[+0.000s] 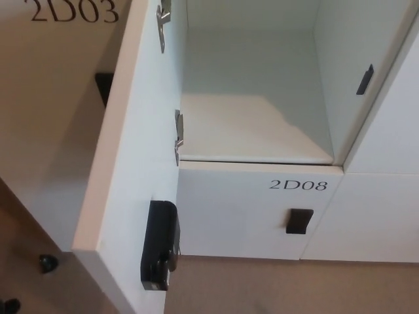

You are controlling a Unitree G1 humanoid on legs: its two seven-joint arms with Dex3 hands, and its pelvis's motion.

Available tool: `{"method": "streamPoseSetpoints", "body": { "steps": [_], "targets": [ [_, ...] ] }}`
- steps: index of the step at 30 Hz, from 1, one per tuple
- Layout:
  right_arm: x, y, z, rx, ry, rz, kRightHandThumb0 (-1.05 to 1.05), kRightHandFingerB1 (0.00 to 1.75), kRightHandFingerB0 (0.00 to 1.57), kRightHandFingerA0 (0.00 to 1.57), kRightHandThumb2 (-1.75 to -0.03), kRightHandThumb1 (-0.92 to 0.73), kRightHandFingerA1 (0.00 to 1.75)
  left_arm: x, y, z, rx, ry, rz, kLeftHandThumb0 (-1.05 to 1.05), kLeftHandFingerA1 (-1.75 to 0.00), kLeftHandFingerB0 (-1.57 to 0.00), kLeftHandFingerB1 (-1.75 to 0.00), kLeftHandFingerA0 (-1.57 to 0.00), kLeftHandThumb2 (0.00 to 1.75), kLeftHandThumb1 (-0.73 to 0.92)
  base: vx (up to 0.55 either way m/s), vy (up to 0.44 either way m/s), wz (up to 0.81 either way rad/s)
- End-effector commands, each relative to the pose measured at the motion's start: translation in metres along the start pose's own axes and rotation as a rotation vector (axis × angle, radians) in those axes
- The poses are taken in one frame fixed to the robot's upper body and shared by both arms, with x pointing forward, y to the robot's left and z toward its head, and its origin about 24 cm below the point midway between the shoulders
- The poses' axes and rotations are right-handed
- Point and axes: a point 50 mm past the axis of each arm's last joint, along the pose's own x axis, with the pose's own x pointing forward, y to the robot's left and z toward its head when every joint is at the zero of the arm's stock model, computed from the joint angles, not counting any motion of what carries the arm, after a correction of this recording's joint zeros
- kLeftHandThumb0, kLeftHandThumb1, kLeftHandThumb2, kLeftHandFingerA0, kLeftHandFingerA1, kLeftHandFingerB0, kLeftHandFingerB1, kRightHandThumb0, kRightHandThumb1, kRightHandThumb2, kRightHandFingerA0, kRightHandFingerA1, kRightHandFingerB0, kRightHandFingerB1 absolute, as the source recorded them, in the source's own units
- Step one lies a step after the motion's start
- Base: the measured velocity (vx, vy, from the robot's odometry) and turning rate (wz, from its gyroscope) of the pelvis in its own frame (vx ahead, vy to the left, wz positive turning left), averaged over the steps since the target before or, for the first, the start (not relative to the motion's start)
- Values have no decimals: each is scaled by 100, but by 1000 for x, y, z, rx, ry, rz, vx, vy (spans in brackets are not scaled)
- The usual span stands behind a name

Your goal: The robot walks towards an open cabinet and lifts its left hand to push the door towards the right to close it.

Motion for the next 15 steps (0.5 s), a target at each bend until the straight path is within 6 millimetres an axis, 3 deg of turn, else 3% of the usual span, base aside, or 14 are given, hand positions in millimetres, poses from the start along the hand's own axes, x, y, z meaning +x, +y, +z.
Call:
{"method": "streamPoseSetpoints", "body": {
  "steps": [1, 5, 6, 7, 8, 9, 11, 12, 13, 14, 15],
  "targets": [
    [-1, -5, -3, 1, 11, -28, -14, 45, 55, 67, -58, -62, 51, 9, -24, 25, -43, -111, -13, -9, -50, -40, -43, -52, 63, 72, -15, -88, 4],
    [-2, -5, -5, -7, 16, -29, -15, 44, 56, 69, -58, -62, 52, 15, -44, 44, -27, -181, -49, -10, -49, -44, -42, -52, 63, 71, -18, -90, 2],
    [-2, -5, -6, -18, 18, -31, -15, 44, 56, 69, -58, -62, 52, 19, -58, 57, -24, -221, -70, -10, -49, -44, -42, -52, 63, 71, -21, -91, 4],
    [-2, -4, -5, -19, 15, -29, -22, 49, 54, 67, -63, -55, 56, 24, -82, 76, -2, -274, -106, -12, -45, -34, -40, -46, 64, 72, -21, -93, 2],
    [-2, -4, -5, -18, 12, -27, -22, 49, 54, 67, -63, -55, 56, 26, -98, 89, 13, -310, -128, -12, -45, -34, -40, -46, 64, 72, -21, -93, 2],
    [-2, -3, -4, -15, 6, -21, -15, 45, 56, 68, -58, -63, 52, 31, -134, 111, 49, -362, -174, 1, -44, -35, -38, -45, 62, 79, -24, -95, 1],
    [-2, 0, -4, -16, 1, -14, -24, 49, 53, 66, -66, -56, 55, 32, -190, 137, 98, -425, -249, 0, -43, -40, -38, -49, 61, 78, -33, -100, 4],
    [-2, 0, -4, -16, 1, -14, -24, 49, 53, 66, -66, -56, 55, 32, -190, 137, 98, -425, -249, 0, -43, -40, -38, -49, 61, 78, -37, -100, 1],
    [-2, 1, -5, -19, 0, -12, -24, 49, 53, 66, -66, -56, 55, 31, -210, 145, 114, -442, -280, 0, -43, -40, -38, -49, 61, 78, -39, -101, 1],
    [-4, 0, -5, -20, -1, -14, -15, 45, 56, 67, -58, -62, 51, 29, -246, 149, 147, -448, -352, -14, -42, -42, -38, -53, 62, 66, -40, -102, 0],
    [-5, -1, -6, -21, -3, -16, -15, 45, 56, 67, -58, -62, 51, 25, -270, 151, 174, -455, -401, -14, -42, -42, -38, -53, 62, 66, -40, -102, 0]
  ]
}}
